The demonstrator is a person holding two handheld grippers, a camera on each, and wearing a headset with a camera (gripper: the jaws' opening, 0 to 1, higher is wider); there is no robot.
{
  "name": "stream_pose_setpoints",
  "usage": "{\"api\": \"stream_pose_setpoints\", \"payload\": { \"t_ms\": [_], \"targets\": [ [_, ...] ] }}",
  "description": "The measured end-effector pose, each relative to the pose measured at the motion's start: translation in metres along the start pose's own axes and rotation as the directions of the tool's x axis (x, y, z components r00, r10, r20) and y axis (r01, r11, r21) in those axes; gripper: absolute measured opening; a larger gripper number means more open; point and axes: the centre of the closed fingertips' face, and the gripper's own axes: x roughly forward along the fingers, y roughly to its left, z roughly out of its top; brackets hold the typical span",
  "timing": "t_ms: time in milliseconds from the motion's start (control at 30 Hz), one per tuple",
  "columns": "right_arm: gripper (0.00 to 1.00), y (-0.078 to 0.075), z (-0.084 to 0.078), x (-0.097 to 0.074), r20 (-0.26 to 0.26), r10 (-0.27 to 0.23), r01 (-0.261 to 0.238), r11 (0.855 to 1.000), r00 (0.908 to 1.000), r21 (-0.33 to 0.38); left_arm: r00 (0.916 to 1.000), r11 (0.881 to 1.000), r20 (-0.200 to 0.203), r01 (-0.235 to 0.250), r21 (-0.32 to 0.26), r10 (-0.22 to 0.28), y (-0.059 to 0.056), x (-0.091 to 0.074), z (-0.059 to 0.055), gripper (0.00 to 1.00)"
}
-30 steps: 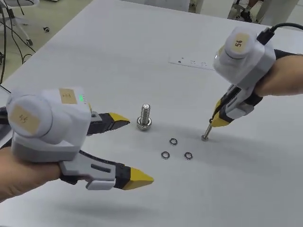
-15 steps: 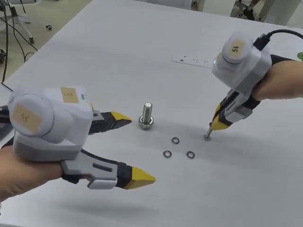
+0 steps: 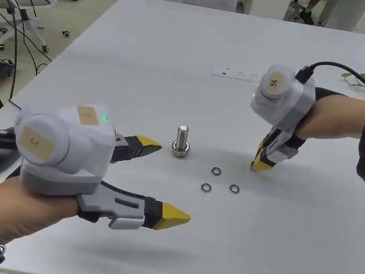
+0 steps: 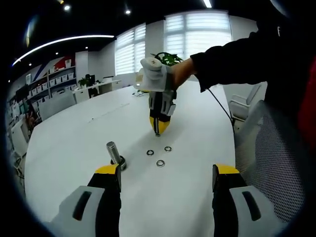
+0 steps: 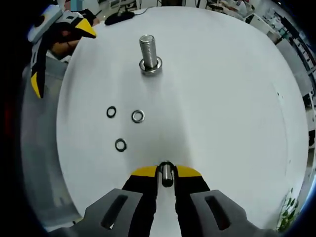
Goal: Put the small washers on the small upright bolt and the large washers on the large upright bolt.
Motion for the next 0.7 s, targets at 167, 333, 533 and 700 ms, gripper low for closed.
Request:
{"api": "stream_pose_setpoints", "payload": {
  "t_ms": [167,333,533,700],
  "targets": [
    [0.14,0.0044,-0.0007,0.0020,-0.003,-0.004,0.004,1.000,1.0000,-0.020,1.0000,1.000,-0.002,0.002,0.001,-0.002,-0.0003,0.0001,-0.0008,0.75],
    [0.18,0.0093,-0.0020,0.0028,-0.006,0.004,-0.004,1.000,1.0000,-0.015,1.0000,1.000,0.000,-0.001,-0.001,0.001,0.0003,-0.0006,-0.0010,0.75],
    [0.18,0.0066,-0.0038,0.0005,0.002,-0.007,0.007,1.000,1.0000,-0.008,1.0000,1.000,0.003,-0.002,0.000,0.002,0.0004,-0.0010,-0.0006,0.75],
    [0.19,0.0050,-0.0085,-0.0068,0.002,-0.030,0.030,1.000,0.9996,-0.007,1.0000,1.000,0.006,-0.001,0.003,0.001,-0.0002,-0.0006,-0.0002,0.75]
  ]
}}
